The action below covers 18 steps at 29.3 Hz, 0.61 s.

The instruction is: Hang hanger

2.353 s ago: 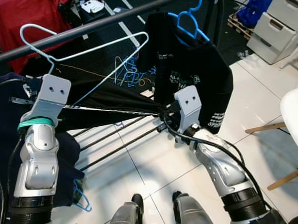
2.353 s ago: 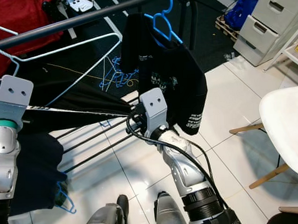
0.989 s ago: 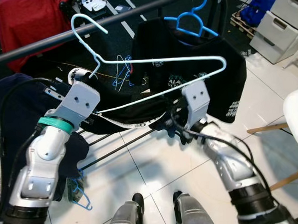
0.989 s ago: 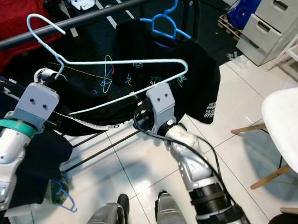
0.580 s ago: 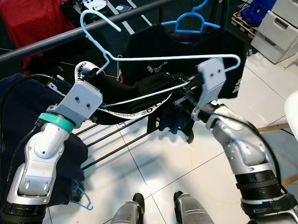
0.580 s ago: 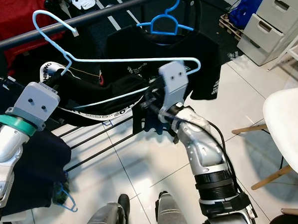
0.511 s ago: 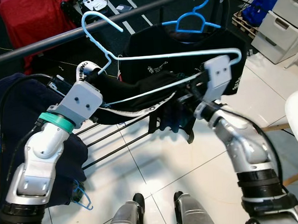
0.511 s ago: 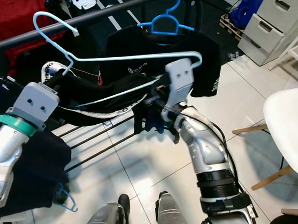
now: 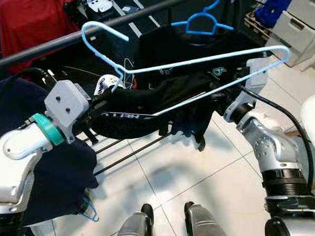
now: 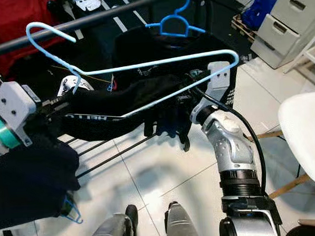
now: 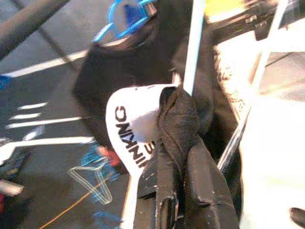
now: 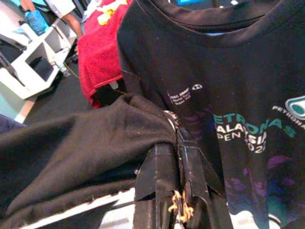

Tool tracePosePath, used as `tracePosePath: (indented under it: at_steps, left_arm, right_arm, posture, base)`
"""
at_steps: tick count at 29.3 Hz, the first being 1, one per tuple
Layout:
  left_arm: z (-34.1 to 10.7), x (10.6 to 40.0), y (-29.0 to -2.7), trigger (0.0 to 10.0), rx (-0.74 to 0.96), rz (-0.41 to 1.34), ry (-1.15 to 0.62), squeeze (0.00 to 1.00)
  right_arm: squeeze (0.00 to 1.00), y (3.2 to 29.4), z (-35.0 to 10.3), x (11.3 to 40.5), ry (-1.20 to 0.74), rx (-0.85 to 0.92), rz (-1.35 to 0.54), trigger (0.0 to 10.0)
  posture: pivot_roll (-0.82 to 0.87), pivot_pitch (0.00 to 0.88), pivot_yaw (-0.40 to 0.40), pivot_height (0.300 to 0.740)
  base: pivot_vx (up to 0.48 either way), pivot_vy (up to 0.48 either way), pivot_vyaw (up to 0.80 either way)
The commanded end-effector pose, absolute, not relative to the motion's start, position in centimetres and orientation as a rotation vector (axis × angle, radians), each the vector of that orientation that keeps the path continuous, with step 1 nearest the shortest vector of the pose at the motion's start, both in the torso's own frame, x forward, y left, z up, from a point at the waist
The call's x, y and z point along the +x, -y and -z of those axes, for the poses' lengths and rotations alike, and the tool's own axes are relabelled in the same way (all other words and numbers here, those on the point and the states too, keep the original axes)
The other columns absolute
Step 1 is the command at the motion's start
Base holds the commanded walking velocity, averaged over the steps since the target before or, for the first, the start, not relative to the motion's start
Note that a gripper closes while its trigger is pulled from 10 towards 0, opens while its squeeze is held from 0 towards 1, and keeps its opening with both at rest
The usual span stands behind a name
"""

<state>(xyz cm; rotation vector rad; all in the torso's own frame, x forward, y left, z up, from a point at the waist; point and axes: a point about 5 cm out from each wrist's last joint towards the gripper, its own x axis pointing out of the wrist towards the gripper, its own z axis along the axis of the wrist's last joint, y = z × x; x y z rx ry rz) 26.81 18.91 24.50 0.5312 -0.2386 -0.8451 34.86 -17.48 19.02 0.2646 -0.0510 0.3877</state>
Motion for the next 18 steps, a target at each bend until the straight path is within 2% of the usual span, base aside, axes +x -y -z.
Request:
tracePosePath:
  at_steps: [1, 2, 9, 16, 18]
  left_arm:
    - [-24.4, 26.2, -18.5, 10.0, 0.519, 0.912, 0.223, 0.00]
    - [-24.4, 25.7, -18.1, 10.0, 0.528, 0.982, 0.216, 0.00]
    - [-24.8, 25.1, -17.9, 10.0, 0.487, 1.065, 0.197, 0.00]
    - [-24.7, 24.5, -19.2, 10.0, 0.445, 1.172, 0.104, 0.00]
    - [-24.6, 24.2, -19.4, 10.0, 0.367, 1.208, 0.067, 0.00]
  right_arm:
    - [0.00, 17.5, -18.9, 34.8, 0.050, 0.270, -0.390, 0.0]
    - [0.00, 17.4, -19.0, 34.8, 0.051, 0.270, -0.396, 0.0]
    - [0.00, 17.5, -18.6, 34.7, 0.037, 0.279, -0.387, 0.0]
    - [0.00, 18.9, -18.2, 35.4, 0.024, 0.311, -0.309, 0.0]
    - [0.00, 19.5, -17.9, 35.5, 0.016, 0.317, -0.282, 0.0]
  posture:
    - [-0.15, 0.156, 0.108, 0.740]
    - [-0.15, 0.155, 0.108, 0.740]
    - [-0.15, 0.157, 0.108, 0.740]
    - [-0.15, 0.161, 0.110, 0.740]
    - [-0.15, 0.163, 0.110, 0.740]
  base:
    - [0.000, 0.000, 0.00]
    - [0.000, 0.000, 0.00]
    - [0.000, 0.000, 0.00]
    - [0.000, 0.000, 0.00]
    - [0.000, 0.000, 0.00]
